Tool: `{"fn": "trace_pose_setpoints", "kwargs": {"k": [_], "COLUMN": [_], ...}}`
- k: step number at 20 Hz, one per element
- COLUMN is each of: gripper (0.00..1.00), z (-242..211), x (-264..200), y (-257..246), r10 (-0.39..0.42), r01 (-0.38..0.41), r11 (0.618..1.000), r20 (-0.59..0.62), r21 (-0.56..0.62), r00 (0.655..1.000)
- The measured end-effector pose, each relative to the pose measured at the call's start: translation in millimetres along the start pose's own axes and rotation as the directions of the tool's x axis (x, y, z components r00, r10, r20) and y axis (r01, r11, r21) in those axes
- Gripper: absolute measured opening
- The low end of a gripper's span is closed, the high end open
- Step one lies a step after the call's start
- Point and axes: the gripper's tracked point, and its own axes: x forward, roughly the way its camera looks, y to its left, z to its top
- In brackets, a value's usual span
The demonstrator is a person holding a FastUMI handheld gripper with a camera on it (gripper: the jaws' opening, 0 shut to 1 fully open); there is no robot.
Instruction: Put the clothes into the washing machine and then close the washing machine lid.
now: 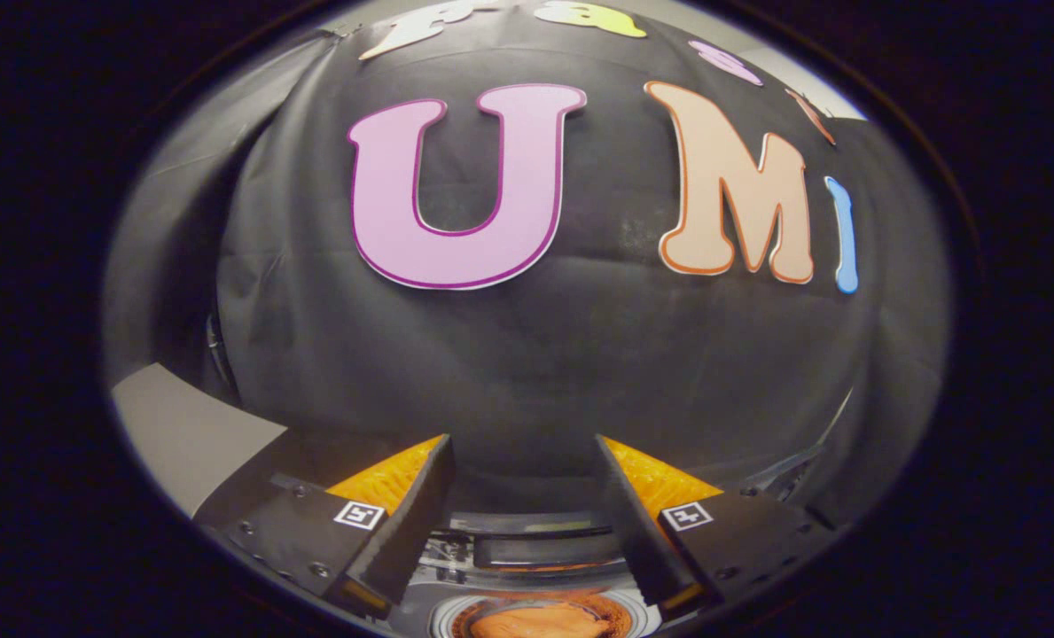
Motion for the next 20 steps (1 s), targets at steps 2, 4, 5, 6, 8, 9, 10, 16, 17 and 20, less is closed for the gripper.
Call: {"fn": "trace_pose_setpoints", "kwargs": {"k": [2,4,5,6,8,9,10,16,17,20], "gripper": [0.98,0.97,0.97,0.97,0.97,0.97,0.97,0.98,0.98,0.97], "z": [-4.6,-10.1,-14.0,-17.7,-26.0,-31.0,-36.5,-72.8,-75.0,-77.0], "x": [-12.6,-24.8,-31.7,-37.1,-49.7,-56.5,-62.8,-94.0,-96.8,-102.6], "y": [0.1,-0.1,0.2,0.1,0.0,0.7,0.7,-2.4,-1.5,2.4], "r10": [0.000,0.001,0.002,0.003,0.004,0.008,0.012,0.008,0.011,0.022], "r01": [0.000,-0.001,-0.002,-0.003,-0.004,-0.008,-0.012,-0.011,-0.015,-0.025], "r11": [1.000,1.000,1.000,1.000,1.000,1.000,1.000,0.999,0.999,0.999], "r20": [0.003,0.001,-0.002,-0.004,-0.011,-0.016,-0.024,-0.066,-0.069,-0.071], "r21": [-0.001,-0.002,-0.003,-0.003,-0.003,-0.004,-0.002,-0.046,-0.046,-0.038], "r00": [1.000,1.000,1.000,1.000,1.000,1.000,1.000,0.998,0.998,0.997]}}
